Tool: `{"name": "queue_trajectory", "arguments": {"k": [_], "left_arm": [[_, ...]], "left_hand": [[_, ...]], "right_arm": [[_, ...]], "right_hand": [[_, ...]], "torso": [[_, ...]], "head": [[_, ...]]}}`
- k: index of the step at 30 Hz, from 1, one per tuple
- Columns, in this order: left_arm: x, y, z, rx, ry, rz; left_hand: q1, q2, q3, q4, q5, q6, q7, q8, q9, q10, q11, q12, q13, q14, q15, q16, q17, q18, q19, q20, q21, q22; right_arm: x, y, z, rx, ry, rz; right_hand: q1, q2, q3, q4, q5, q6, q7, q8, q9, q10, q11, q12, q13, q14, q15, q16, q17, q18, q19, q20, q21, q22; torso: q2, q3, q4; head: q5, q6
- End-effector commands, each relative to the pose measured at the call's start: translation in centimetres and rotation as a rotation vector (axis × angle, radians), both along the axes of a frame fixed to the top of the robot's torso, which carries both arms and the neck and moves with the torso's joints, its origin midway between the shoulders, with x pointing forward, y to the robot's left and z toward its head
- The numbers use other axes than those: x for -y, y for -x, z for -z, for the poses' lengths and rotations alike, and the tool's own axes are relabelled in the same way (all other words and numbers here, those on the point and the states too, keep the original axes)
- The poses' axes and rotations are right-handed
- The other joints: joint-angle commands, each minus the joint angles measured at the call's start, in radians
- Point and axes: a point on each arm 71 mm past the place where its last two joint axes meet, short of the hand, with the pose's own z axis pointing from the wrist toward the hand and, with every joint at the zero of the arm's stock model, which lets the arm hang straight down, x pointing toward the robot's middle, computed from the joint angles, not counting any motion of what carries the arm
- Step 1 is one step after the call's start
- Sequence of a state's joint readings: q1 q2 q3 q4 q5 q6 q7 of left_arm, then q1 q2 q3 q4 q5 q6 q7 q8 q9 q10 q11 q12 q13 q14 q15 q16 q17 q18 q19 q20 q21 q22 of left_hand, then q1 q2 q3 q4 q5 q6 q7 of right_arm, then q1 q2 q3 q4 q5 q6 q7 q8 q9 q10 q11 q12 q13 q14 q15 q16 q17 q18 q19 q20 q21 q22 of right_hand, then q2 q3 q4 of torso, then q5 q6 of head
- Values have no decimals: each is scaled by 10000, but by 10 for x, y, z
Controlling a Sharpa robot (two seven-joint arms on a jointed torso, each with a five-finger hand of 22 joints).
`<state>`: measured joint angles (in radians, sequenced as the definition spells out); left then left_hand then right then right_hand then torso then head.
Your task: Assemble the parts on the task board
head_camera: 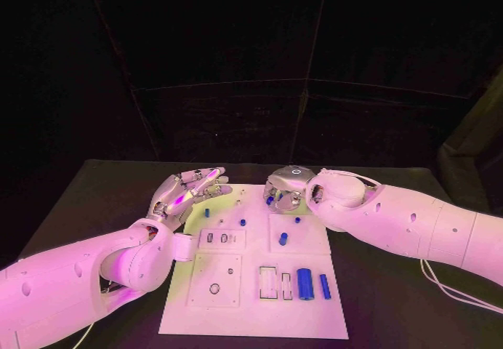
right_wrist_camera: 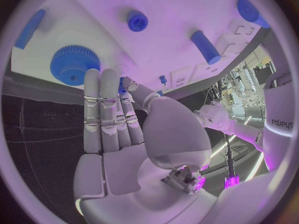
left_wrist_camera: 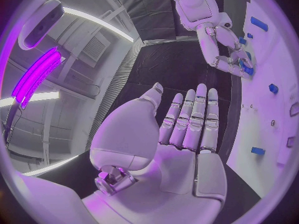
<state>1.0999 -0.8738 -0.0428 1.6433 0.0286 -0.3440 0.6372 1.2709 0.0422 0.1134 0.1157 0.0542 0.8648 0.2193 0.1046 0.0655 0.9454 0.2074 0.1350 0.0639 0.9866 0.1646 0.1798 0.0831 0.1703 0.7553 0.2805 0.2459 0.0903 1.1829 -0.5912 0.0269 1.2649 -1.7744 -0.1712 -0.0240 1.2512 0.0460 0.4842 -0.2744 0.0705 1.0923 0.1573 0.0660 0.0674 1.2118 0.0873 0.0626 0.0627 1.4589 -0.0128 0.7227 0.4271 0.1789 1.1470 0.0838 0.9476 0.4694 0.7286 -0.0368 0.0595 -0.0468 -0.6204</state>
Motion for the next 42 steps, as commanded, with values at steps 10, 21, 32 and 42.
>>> {"name": "queue_trajectory", "arguments": {"k": [10,21,32,42], "left_arm": [[-1,0,1,-380,302,85],[0,-1,2,-456,322,96],[1,-1,1,-448,332,120],[1,-2,1,-448,317,101]], "left_hand": [[-50,60,-26,34,-26,7,454,-60,-11,42,12,-67,-10,85,12,-63,-9,136,85,-9,-48,-15],[-54,63,-28,33,-26,4,455,-66,-11,40,13,-72,-10,86,12,-68,-11,136,87,-9,-52,-19],[-56,63,-29,33,-26,4,455,-67,-11,40,13,-73,-10,86,12,-69,-12,136,88,-9,-53,-20],[-59,70,-29,27,-24,-3,459,-78,-12,36,15,-83,-10,86,14,-79,-15,135,91,-8,-60,-27]], "right_arm": [[-8,3,-19,1134,-1566,108],[-32,-19,-17,1171,-1464,390],[-49,-27,-12,888,-1232,559],[-63,-28,-8,625,-1009,509]], "right_hand": [[-138,-365,382,147,58,-5,32,-19,-8,34,-23,-12,4,-118,19,168,38,55,-164,51,210,109],[-220,-552,621,306,26,-113,64,-27,-13,-139,14,-20,-4,-152,56,255,55,56,-241,85,322,167],[-327,-696,712,493,-68,-189,56,-23,-10,-241,26,-12,-1,-150,75,349,80,58,-290,114,398,202],[-359,-734,713,544,-94,-204,55,-22,-9,-253,28,-10,1,-154,79,368,84,58,-301,120,411,207]], "torso": [[54,-7,12],[86,-10,29],[120,-15,-7],[133,-13,6]], "head": [[75,121],[125,177],[220,250],[170,270]]}}
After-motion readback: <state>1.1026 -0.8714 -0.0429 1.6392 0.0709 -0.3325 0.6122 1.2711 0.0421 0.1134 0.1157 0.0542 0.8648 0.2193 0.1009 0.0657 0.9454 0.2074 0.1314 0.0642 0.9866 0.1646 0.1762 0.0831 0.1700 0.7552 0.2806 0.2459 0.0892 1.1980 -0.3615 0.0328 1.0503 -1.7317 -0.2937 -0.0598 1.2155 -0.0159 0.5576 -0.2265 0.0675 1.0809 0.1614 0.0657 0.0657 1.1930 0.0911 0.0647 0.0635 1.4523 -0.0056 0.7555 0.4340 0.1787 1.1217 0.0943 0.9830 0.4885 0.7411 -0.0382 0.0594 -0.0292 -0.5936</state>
